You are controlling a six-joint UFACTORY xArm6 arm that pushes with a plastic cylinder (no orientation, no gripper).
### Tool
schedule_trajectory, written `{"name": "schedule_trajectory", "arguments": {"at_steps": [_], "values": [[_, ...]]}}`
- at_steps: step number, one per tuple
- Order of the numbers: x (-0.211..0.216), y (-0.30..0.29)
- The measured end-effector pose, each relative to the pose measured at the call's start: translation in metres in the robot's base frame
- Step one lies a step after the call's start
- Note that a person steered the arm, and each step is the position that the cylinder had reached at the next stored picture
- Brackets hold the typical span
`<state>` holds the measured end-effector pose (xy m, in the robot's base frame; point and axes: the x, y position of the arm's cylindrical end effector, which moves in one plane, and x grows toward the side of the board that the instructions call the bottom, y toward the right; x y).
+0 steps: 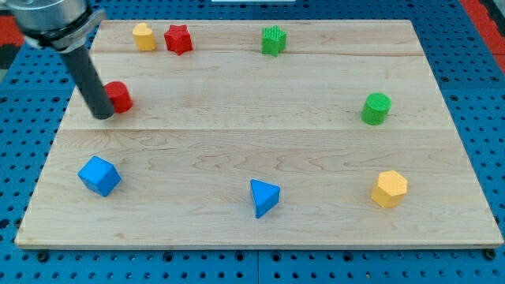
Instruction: Push the yellow hexagon in between the blue triangle and green circle
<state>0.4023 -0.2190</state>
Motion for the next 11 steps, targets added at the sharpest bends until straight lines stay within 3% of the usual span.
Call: {"name": "schedule_trajectory", "arguments": {"at_steps": [3,4,5,7,8,9,11], "values": [[-0.094,0.054],[-0.036,0.116],[0.042,0.222],[0.082,0.43],[0.15,0.493],[0.171,0.443],[0.134,0.327]]}}
